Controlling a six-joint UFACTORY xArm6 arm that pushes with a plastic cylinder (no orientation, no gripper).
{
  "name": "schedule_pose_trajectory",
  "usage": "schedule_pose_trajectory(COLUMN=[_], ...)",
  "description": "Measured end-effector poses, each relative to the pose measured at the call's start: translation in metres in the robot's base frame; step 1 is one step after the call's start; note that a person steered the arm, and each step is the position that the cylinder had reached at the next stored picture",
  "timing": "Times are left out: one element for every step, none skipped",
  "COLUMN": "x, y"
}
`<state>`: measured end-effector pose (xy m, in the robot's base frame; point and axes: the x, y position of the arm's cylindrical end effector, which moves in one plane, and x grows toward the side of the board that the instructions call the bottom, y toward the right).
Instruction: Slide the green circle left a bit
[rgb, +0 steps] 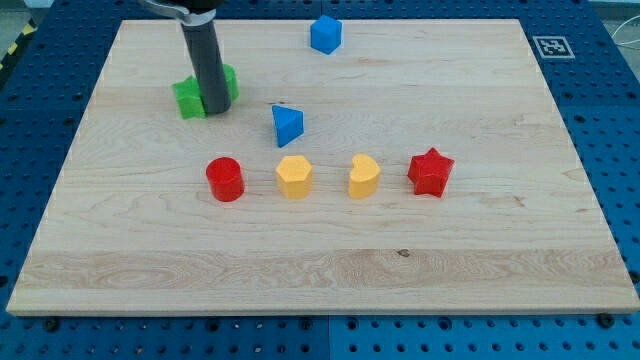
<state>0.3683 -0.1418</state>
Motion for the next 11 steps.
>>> schedule_pose_trajectory(x=[0.0,0.002,0.014,-0.008,-0.049,-0.058,-0.053,-0.053,-0.051,-0.043,-0.037], y=[-0.021,-0.01,0.057,0.085,0.08,0.068,0.023,0.009,0.009,0.004,-0.002])
